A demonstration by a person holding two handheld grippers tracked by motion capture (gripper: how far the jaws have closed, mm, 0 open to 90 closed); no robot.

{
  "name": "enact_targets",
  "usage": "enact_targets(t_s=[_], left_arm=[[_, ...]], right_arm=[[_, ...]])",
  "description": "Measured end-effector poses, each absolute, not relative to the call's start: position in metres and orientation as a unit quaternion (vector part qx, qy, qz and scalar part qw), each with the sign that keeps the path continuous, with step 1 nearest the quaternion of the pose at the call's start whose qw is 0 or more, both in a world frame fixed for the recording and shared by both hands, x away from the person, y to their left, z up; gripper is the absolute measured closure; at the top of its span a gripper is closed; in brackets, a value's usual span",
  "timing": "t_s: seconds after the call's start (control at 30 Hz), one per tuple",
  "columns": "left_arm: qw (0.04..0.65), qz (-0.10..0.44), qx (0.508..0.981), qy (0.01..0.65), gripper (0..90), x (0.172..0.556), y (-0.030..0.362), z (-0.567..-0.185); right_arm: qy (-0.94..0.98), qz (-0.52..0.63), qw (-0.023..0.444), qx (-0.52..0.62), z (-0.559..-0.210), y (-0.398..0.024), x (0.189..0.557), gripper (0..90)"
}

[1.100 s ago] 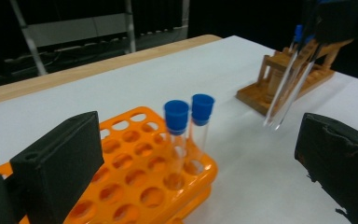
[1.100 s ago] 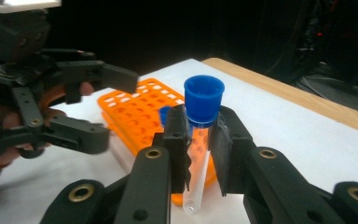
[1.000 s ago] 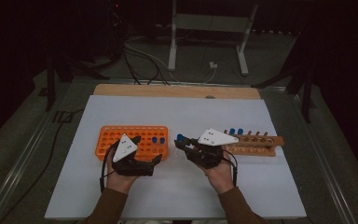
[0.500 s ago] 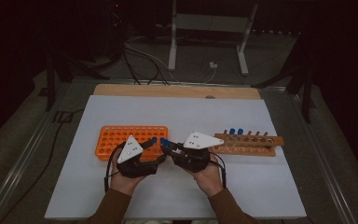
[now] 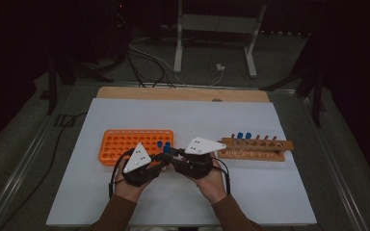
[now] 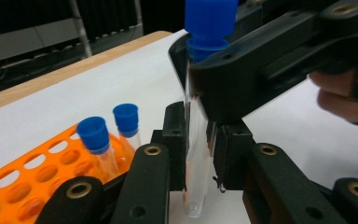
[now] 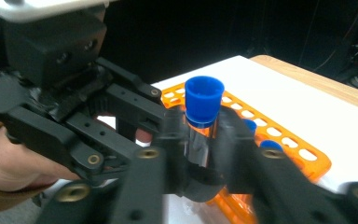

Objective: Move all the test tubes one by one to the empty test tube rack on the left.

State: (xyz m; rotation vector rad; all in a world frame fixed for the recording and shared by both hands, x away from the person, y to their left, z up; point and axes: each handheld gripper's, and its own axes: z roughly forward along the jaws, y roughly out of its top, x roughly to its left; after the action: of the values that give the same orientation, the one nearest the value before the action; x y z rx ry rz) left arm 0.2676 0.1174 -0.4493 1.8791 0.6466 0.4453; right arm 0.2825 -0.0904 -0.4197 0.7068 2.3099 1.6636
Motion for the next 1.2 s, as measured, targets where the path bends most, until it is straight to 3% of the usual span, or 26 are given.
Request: enact_targets(t_s=[0.13,0.27,0.67,1.2], left_arm=[[0.526,0.195,0.773,0.295,77.6,0.271,0.126,-0.451],[0.525,0.217,0.762,0.311,77.6,0.275,0.135,-0.451],[0.514,0.245,0.75,0.336,77.6,0.294,0.138,-0.466],[0.521,0.243,0.741,0.347,77.5,0.298,0.147,-0.478]], right_arm=[[0.772,0.574,0.108,0.251,-0.417,-0.1,0.284,36.6],[0.764,0.572,0.115,0.275,-0.415,-0.113,0.288,20.3],[0.757,0.568,0.129,0.294,-0.418,-0.137,0.291,17.7],[0.749,0.569,0.136,0.311,-0.422,-0.156,0.291,17.4]])
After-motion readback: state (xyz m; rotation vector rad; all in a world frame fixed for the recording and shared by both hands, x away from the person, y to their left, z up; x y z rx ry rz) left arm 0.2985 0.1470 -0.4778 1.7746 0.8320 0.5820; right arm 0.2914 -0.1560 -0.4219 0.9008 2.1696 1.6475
